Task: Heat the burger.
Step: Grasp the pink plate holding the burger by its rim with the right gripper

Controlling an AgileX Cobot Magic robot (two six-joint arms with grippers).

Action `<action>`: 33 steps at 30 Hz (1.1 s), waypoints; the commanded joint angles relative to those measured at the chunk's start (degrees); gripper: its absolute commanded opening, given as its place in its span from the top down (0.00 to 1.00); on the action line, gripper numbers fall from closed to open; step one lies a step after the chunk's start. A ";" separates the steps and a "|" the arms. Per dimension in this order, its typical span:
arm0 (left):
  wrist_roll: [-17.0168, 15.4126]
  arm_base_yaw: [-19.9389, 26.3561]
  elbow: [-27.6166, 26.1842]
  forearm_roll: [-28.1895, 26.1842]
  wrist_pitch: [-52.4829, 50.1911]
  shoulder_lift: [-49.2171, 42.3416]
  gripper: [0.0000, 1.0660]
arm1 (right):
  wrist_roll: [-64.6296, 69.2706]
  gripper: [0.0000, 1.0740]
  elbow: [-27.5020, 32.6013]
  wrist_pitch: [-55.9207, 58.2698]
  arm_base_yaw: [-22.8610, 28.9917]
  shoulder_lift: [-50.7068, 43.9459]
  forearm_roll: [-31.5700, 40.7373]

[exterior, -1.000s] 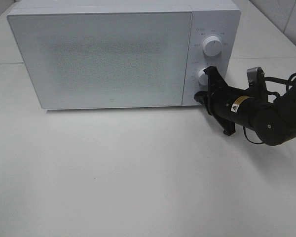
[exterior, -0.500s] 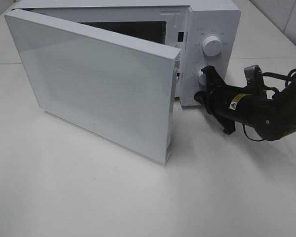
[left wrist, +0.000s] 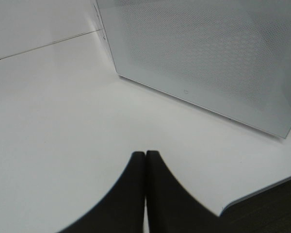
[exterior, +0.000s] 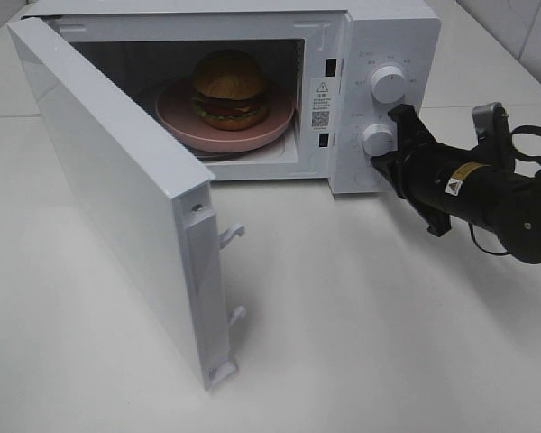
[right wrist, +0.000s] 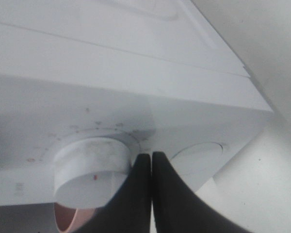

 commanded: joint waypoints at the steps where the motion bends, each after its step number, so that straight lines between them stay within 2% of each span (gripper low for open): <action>1: 0.06 0.29 0.11 -0.63 -0.74 -0.46 1.00 | -6.36 0.99 3.15 -3.44 0.06 -4.01 -4.53; 7: 0.06 0.29 0.11 -0.63 -0.74 -0.46 1.00 | -17.19 0.98 6.19 -3.50 0.06 -5.96 -8.02; 14: 0.06 0.29 0.11 -0.63 -0.74 -0.46 1.00 | -36.38 0.97 6.88 -3.72 0.06 -7.16 -18.96; 23: 0.06 0.29 0.11 -0.63 -0.74 -0.46 1.00 | -47.50 0.95 6.88 -0.29 0.06 -9.11 -22.98; 31: 0.06 0.29 0.11 -0.63 -0.74 -0.46 1.00 | -43.77 0.93 6.82 13.75 0.06 -18.05 -27.04; 33: 0.06 0.29 0.11 -0.63 -0.74 -0.46 1.00 | -43.03 0.93 6.76 24.64 0.06 -23.38 -29.68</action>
